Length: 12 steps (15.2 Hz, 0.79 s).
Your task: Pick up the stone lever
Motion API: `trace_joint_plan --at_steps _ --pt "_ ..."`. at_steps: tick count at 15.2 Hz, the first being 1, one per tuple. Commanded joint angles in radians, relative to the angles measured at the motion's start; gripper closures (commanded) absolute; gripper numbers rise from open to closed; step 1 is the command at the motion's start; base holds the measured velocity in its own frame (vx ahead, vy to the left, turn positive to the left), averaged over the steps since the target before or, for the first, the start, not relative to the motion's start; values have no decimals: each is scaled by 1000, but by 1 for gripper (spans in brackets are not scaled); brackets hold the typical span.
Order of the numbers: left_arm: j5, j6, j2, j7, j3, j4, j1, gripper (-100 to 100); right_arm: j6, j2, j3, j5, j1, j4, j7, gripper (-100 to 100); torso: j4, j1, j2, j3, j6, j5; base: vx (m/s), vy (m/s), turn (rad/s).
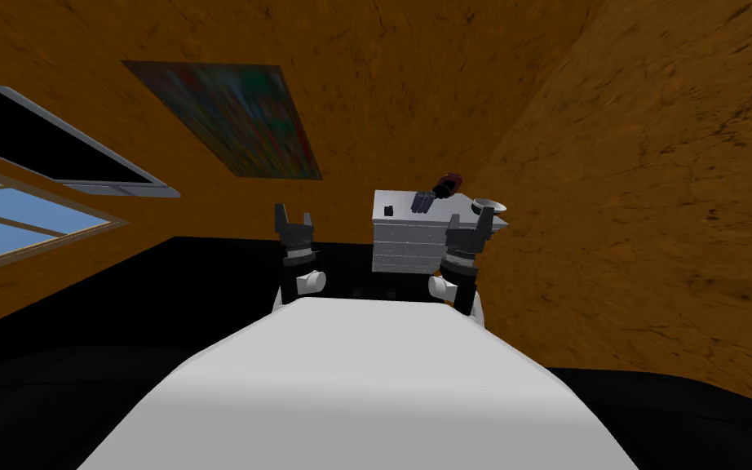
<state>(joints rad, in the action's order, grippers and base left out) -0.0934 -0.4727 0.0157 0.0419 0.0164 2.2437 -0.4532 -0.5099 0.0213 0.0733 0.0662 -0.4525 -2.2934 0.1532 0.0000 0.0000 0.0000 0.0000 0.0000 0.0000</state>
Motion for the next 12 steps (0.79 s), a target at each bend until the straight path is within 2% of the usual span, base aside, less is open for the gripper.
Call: trace_joint_plan --at_steps 1,2,4,5,6,7,8,9,10,11,12 --pt "0 0 0 0 0 0 0 0 17 -44 7 -14 -1 3 10 -100 0 0 0 0 0 0 11 14 -18" --pt "0 0 0 0 0 0 0 0 17 -44 7 -14 -1 3 10 -100 0 0 0 0 0 0 19 26 -24" --pt "0 0 0 0 0 0 0 0 56 -99 23 -46 -3 9 33 -100 0 2 -1 -1 0 0 26 50 -34" --pt "0 0 0 0 0 0 0 0 56 -111 23 -46 -3 9 33 -100 0 3 -2 -1 0 1 37 65 -40" --pt "0 0 0 0 0 0 0 0 83 -141 35 -69 -5 14 49 -100 0 4 -2 -1 0 1 46 72 -43" --pt "0 0 0 0 0 0 0 0 83 -147 35 -69 -5 14 49 -100 -1 4 -3 -2 0 1 45 77 -34" --pt "0 0 0 0 0 0 0 0 115 -182 48 -95 -7 19 68 -100 -1 5 -3 -2 0 1 50 80 -49" --pt "0 0 0 0 0 0 0 0 115 -185 48 -95 -7 19 68 -100 -1 5 -4 -2 0 1 46 79 -46" --pt "0 0 0 0 0 0 0 0 149 -220 63 -126 -9 25 89 -100 -1 5 -4 -2 0 1 36 86 -56" --pt "0 0 0 0 0 0 0 0 152 -223 63 -126 -9 25 89 -100 -1 6 -3 -2 0 1 32 83 -47" --pt "0 0 0 0 0 0 0 0 185 -256 80 -160 -12 32 113 -100 -1 6 -3 -2 0 1 53 95 -50"
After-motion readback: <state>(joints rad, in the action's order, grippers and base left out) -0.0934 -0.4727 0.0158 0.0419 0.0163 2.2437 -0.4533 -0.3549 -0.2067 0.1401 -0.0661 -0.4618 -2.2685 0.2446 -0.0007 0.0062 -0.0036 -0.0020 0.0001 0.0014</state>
